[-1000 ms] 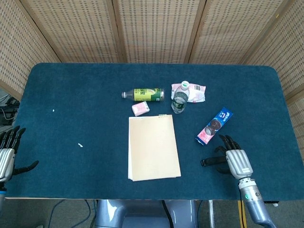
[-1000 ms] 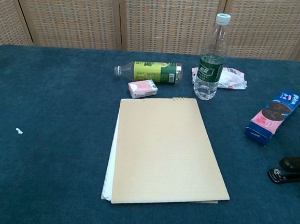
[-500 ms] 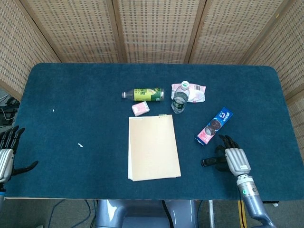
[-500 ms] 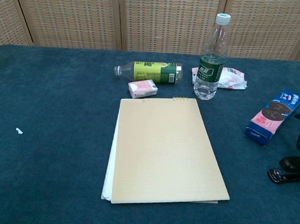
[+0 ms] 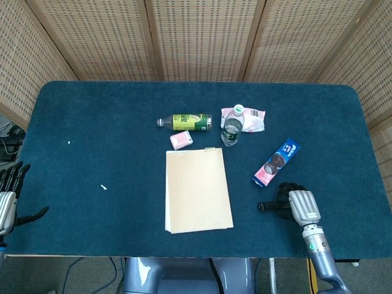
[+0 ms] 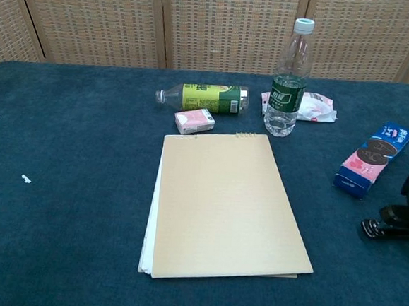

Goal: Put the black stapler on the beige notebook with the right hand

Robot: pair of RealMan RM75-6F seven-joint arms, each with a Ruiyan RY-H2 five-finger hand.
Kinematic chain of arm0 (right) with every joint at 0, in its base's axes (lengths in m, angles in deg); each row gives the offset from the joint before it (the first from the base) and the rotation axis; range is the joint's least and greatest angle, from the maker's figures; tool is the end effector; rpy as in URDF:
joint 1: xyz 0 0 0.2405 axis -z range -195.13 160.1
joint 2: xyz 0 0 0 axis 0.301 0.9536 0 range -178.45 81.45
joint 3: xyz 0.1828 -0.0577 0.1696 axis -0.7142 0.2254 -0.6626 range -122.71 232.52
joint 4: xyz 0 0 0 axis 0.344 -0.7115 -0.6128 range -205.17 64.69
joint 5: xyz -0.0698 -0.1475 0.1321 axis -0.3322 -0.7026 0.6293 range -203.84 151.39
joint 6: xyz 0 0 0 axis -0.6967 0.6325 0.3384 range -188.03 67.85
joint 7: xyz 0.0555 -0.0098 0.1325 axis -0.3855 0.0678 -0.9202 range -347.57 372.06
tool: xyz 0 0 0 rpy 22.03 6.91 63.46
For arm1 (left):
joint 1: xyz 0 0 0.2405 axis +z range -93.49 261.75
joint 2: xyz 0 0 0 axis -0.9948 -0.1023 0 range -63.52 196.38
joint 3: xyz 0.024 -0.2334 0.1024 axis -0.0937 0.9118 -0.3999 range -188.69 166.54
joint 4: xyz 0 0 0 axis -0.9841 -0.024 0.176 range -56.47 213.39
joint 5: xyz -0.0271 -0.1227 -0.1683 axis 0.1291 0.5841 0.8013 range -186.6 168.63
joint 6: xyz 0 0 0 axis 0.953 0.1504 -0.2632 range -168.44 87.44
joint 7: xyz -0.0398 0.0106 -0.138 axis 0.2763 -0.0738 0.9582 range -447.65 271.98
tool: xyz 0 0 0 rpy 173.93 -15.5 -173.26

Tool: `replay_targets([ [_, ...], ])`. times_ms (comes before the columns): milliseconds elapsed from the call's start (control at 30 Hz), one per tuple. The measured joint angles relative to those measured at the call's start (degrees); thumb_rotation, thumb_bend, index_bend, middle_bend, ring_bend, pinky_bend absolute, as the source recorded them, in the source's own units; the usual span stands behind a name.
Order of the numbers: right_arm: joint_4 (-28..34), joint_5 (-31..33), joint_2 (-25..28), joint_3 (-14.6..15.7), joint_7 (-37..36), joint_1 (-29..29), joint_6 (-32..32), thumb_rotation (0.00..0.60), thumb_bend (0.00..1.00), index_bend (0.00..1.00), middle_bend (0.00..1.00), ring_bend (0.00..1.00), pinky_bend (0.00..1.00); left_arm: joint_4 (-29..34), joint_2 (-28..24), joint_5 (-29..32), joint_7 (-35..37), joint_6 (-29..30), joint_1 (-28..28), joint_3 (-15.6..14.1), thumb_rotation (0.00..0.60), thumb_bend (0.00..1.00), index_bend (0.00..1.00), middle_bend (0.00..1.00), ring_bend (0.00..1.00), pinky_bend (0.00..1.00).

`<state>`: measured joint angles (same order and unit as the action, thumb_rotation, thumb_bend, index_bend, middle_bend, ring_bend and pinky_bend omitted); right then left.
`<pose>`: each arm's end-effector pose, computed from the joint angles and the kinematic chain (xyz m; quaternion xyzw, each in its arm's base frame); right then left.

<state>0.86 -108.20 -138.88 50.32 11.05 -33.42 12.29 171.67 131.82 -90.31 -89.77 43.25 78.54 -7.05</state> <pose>-0.2989 -0.2454 0.0160 0.6242 -0.4412 0.3976 0.5075 -0.3140 0.1885 0.1543 -0.5725 -0.4052 -0.3800 0.6031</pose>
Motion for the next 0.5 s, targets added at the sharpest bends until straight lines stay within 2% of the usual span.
replay_targets([
  [233,1.4,-3.5,0.2,-0.7,-1.2,-0.2,4.4,0.6,0.49,0.79,0.63,0.6,0.73,-0.3,-0.1,0.0,1.2,0.2,0.1,0.2,0.6,0.17,0.0,0.0,0.0,0.0],
  [500,10.7,-4.5,3.1,-2.8,3.6,-2.4,4.8,0.6,0.49,0.79,0.63,0.6,0.74,-0.3,-0.3,-0.1,1.6,0.3,0.2,0.3,0.6,0.17,0.0,0.0,0.0,0.0],
])
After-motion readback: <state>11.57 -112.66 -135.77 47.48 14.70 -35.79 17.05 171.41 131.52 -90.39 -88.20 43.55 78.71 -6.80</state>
